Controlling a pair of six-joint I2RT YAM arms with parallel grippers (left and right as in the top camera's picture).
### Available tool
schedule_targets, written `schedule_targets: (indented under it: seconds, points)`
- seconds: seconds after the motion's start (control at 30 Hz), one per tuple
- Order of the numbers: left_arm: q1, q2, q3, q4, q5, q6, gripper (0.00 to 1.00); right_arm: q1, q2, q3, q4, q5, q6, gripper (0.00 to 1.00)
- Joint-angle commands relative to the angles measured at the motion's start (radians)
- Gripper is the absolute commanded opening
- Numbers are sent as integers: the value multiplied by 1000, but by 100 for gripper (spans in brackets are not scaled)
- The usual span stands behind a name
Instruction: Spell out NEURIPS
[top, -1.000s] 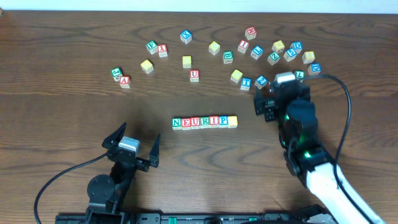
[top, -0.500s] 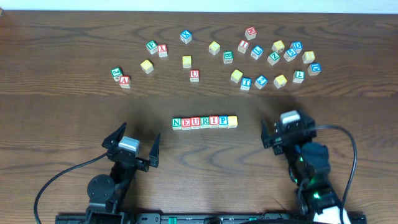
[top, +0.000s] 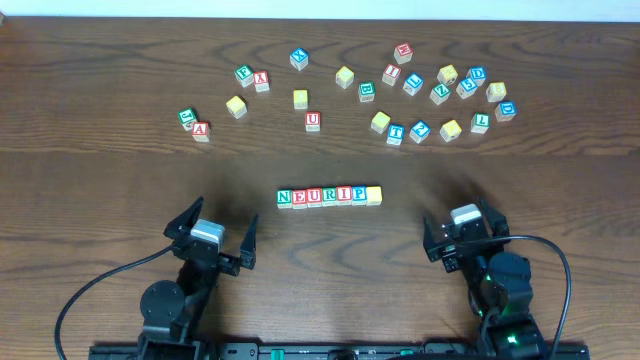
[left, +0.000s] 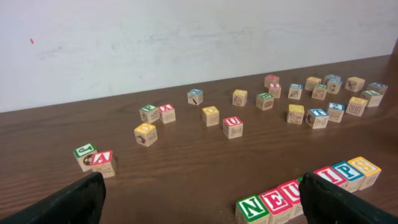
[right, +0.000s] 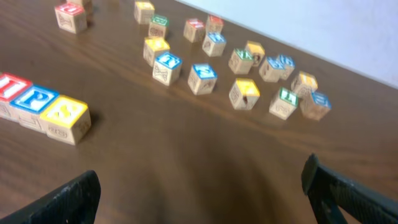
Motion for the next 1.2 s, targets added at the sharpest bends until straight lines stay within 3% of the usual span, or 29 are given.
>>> schedule_targets:
  seconds: [0.0, 0.1, 0.63, 1.17]
  points:
    - [6, -7, -10, -47, 38, -12, 98, -33, -69, -3, -61, -6, -11, 99]
    - [6, -7, -10, -47, 38, -12, 98, -58, -143, -3, -158, -6, -7, 99]
    - [6, -7, -10, -47, 38, -12, 98, -105, -387, -3, -162, -2, 2, 99]
    - [6, -7, -10, -47, 38, -12, 98, -133, -431, -3, -162, 22, 78, 99]
